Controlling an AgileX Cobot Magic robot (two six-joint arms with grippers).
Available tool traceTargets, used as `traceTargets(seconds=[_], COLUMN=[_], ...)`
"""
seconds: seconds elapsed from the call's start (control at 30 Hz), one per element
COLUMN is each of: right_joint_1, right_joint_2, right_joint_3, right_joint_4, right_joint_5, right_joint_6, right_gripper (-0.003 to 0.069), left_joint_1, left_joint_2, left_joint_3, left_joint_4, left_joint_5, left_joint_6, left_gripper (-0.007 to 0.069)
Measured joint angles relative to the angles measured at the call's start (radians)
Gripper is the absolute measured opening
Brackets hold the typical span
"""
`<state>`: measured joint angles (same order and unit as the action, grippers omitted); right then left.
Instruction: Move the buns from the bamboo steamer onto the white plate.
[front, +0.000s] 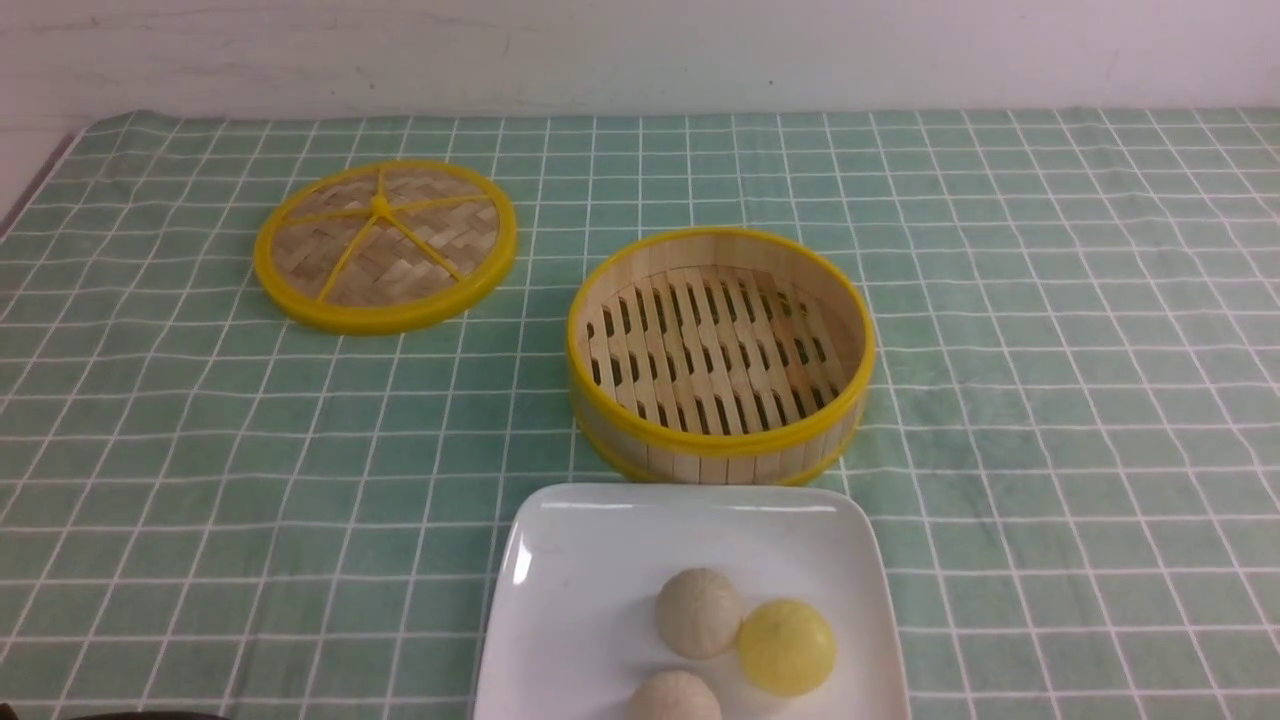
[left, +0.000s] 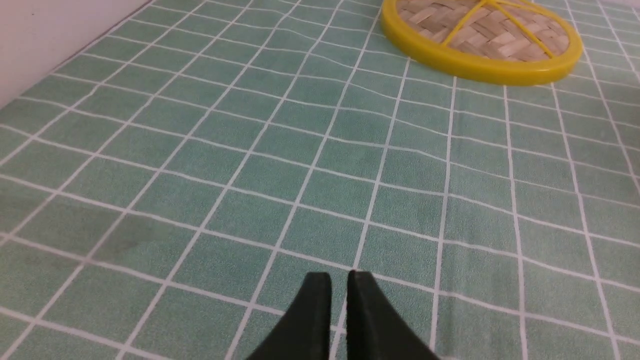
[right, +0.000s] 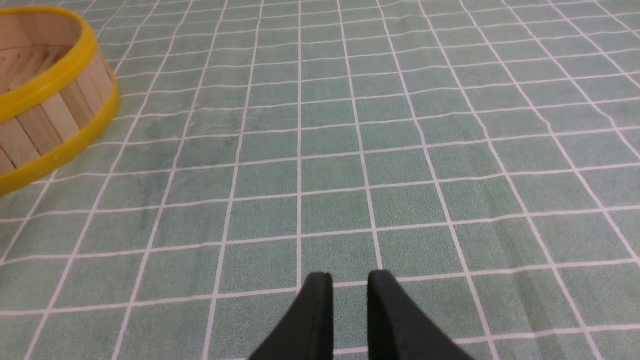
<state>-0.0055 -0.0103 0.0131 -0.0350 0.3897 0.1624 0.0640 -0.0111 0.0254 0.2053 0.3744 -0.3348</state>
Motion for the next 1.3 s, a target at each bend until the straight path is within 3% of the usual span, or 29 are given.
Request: traceTargets(seconds=[0.37,1.3], right_joint_1=[0.000,0.000], right_joint_2=[0.000,0.000], right_joint_3=[0.000,0.000], right_joint_4=[0.000,0.000], right_joint_5=[0.000,0.000], right_joint_6=[0.000,0.000], right_gripper=[0.0141,0.0160], left_joint_1=[-0.052,-0.053], left_joint_2=[-0.001,-0.001], left_joint_3=[0.000,0.000], left_joint_4=[0.000,0.000], left_joint_5=[0.003,0.003], left_joint_6=[0.000,0.000], left_gripper=[0.0093,0.0113])
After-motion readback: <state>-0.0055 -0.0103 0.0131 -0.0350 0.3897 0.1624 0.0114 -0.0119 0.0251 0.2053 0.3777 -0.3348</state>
